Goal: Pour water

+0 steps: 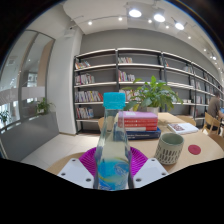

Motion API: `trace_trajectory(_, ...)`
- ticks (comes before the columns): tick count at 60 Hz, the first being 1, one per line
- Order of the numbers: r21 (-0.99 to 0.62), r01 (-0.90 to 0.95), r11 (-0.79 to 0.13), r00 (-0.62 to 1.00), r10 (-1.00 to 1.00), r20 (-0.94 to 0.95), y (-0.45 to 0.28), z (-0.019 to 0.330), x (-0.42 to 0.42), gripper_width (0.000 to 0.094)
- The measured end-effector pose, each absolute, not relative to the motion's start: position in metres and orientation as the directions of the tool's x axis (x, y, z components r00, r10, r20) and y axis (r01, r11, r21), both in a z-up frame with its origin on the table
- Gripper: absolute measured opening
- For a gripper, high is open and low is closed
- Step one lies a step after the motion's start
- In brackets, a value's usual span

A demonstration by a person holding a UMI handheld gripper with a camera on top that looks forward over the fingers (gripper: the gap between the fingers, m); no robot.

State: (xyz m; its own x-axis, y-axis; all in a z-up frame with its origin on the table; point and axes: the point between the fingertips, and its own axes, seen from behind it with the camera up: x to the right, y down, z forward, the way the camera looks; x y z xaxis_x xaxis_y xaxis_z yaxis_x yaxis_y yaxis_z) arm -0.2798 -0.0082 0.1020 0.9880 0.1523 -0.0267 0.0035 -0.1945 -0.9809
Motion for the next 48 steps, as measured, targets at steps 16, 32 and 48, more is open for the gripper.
trace_trajectory(16, -0.826, -0.477, -0.299, 0.847, 0.094, -0.523, 0.025, 0.137, -0.273, 0.0393)
trace_trajectory(32, -0.21, -0.917, -0.338, 0.255, -0.094, -0.962, 0.065, 0.165, -0.246, 0.0395)
trace_trajectory(48, 0.32, -0.915, -0.246, -0.284, -0.171, -0.943, 0.094, 0.179, -0.218, 0.0401)
